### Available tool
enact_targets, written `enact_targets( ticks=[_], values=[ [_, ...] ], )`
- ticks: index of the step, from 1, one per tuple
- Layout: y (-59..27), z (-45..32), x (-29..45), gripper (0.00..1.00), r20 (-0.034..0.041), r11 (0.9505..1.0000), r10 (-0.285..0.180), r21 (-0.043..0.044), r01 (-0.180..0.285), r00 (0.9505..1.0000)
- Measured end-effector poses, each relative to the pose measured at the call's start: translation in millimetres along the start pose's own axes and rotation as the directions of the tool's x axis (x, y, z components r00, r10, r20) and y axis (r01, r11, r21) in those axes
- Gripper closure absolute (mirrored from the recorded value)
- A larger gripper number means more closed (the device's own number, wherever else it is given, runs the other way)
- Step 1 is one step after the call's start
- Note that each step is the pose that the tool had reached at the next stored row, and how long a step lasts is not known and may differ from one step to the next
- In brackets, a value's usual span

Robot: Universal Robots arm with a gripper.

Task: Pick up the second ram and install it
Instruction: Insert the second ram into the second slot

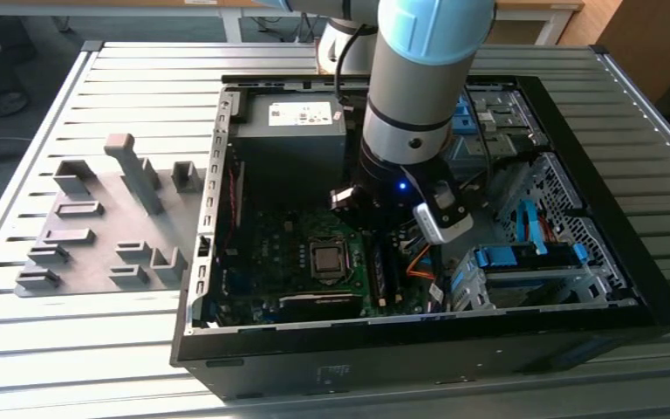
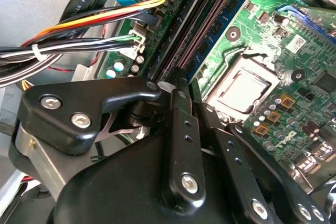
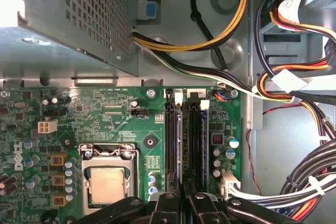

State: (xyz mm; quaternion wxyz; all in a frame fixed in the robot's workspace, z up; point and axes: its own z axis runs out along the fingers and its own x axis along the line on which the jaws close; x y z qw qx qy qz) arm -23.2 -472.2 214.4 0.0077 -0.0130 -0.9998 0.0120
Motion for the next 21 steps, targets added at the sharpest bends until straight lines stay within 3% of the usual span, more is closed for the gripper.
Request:
enact_targets(
  ticks=[16,21],
  values=[
    [0.2,3.9,-0.1,0.86,-0.0002,1.0,0.002,-0.0009,-0.002,1.0],
    [0.1,0.4,0.0,0.86,-0.0001,1.0,0.002,-0.0009,-0.002,1.0]
  ],
)
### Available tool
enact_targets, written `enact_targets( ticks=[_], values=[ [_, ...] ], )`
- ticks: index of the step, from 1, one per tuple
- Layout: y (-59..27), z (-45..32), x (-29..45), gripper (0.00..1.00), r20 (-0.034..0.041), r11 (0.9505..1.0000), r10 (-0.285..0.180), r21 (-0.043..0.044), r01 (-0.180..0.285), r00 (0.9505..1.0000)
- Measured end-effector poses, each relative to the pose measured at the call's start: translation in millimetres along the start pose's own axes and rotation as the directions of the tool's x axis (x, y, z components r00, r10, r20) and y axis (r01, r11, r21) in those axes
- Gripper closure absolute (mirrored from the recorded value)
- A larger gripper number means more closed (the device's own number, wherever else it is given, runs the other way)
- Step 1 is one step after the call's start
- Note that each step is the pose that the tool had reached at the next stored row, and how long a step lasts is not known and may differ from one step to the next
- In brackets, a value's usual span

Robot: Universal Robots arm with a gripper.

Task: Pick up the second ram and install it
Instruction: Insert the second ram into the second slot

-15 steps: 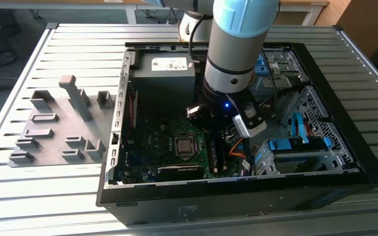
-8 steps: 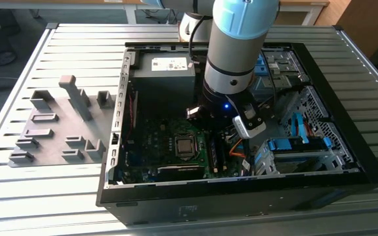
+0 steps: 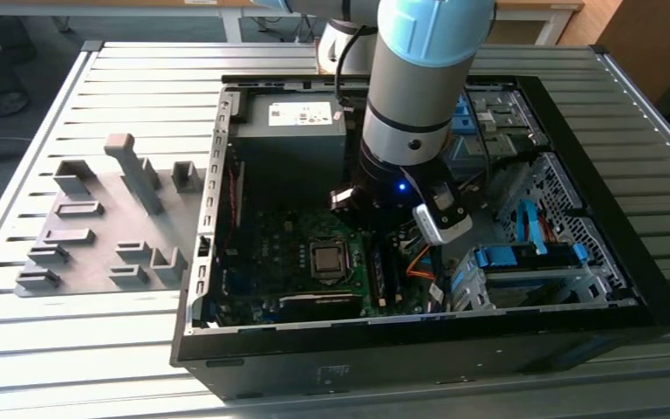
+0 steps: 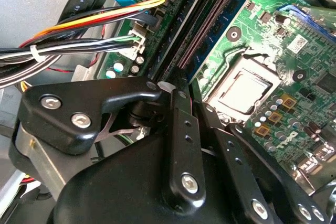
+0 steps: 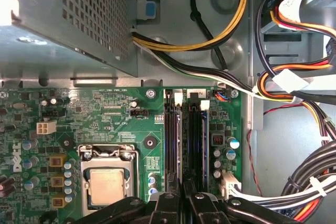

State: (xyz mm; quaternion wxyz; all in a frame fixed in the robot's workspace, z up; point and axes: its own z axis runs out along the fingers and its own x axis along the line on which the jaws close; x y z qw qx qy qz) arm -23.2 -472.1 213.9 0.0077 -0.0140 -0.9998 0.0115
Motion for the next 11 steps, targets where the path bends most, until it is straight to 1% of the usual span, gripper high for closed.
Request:
enact_targets(
  ticks=[2,11],
  values=[
    [0.0,-2.4,0.0,0.86,0.0001,1.0,0.0,-0.0004,0.0,1.0],
    [-0.1,-2.4,0.0,0.86,-0.0001,1.0,0.002,-0.0004,-0.002,1.0]
  ],
)
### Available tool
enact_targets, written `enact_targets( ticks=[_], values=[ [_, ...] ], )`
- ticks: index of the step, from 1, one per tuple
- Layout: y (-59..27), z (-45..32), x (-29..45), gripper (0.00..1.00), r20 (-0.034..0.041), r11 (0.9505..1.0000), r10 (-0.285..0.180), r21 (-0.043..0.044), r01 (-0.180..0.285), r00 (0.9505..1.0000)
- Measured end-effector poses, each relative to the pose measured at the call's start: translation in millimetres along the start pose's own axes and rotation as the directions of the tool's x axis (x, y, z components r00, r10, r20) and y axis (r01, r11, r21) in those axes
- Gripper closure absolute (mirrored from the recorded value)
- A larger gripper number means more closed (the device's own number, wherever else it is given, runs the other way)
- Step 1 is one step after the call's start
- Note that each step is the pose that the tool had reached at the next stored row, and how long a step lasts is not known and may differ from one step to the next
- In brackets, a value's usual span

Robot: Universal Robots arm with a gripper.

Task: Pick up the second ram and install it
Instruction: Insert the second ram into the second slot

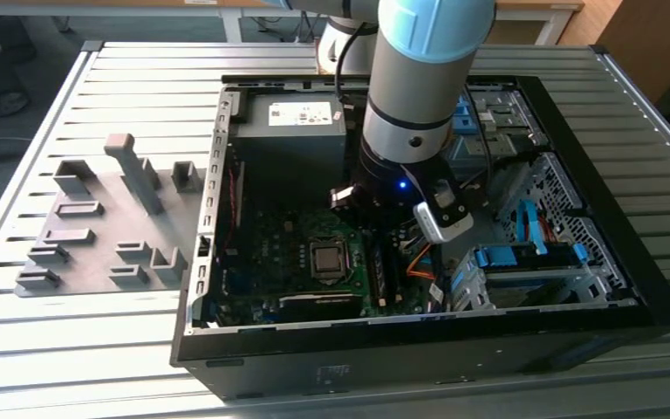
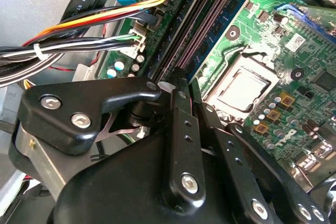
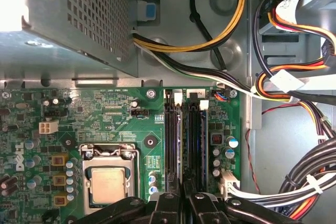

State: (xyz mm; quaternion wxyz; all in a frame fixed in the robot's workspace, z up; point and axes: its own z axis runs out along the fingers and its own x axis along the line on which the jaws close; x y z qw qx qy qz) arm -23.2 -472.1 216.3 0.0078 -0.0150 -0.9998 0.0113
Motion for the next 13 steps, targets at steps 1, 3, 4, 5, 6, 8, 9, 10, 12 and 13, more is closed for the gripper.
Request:
enact_targets(
  ticks=[1,3,4,5,6,8,9,10,12,13],
  values=[
    [0.0,0.1,0.0,0.86,0.0,1.0,0.0,-0.0001,0.0,1.0],
    [0.0,0.3,0.0,0.86,0.0,1.0,0.0,-0.0001,0.0,1.0],
    [0.0,0.6,0.0,0.86,0.0,1.0,0.0,-0.0001,0.0,1.0],
    [0.1,1.1,-0.1,0.86,0.0001,1.0,0.0,-0.0003,0.0,1.0],
    [0.1,1.6,-0.1,0.86,0.0001,1.0,0.0,-0.0002,0.0,1.0],
    [0.1,2.6,-0.1,0.86,0.0001,1.0,0.0,-0.0001,0.0,1.0],
    [0.1,3.1,-0.1,0.86,0.0,1.0,0.0,0.0,0.0,1.0],
    [0.1,3.5,-0.1,0.86,-0.0001,1.0,0.0,0.0,0.0,1.0],
    [0.1,4.3,-0.1,0.86,-0.0001,1.0,0.0,0.0001,0.0,1.0],
    [0.1,4.8,-0.2,0.86,0.0,1.0,0.0,0.0001,0.0,1.0]
  ],
)
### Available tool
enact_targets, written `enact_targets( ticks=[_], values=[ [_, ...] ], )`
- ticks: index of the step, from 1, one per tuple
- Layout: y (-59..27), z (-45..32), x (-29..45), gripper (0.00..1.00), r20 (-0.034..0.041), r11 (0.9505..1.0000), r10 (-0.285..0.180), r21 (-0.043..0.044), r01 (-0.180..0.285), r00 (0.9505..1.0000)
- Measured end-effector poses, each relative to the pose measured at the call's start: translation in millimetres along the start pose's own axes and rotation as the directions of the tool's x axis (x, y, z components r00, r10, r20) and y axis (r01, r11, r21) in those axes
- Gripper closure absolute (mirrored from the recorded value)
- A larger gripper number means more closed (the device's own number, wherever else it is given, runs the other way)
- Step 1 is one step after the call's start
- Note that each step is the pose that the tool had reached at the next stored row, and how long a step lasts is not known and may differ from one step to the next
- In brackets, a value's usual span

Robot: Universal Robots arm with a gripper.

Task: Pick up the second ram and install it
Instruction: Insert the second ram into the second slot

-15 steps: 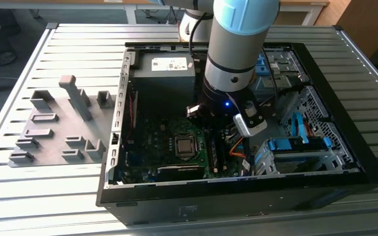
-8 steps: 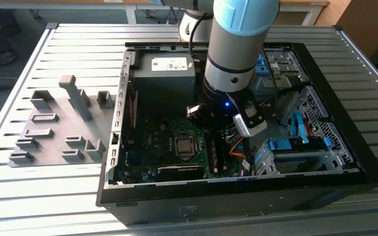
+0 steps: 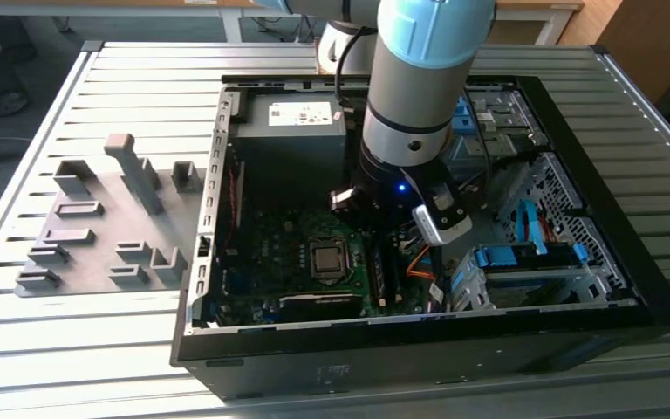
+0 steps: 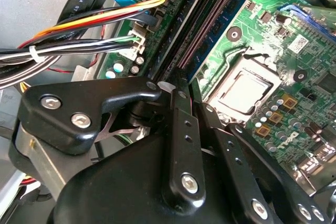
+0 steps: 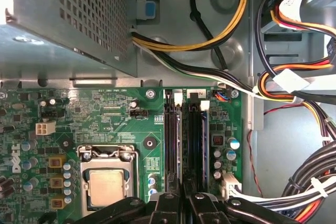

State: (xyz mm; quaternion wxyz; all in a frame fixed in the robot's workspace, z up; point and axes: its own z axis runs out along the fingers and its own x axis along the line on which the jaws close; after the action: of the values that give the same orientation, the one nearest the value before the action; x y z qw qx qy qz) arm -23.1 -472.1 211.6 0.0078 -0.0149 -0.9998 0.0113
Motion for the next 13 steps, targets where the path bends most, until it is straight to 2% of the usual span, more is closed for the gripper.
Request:
enact_targets(
  ticks=[13],
  values=[
    [0.0,0.0,0.0,0.86,0.0,1.0,0.0,-0.0012,0.0,1.0]
  ],
)
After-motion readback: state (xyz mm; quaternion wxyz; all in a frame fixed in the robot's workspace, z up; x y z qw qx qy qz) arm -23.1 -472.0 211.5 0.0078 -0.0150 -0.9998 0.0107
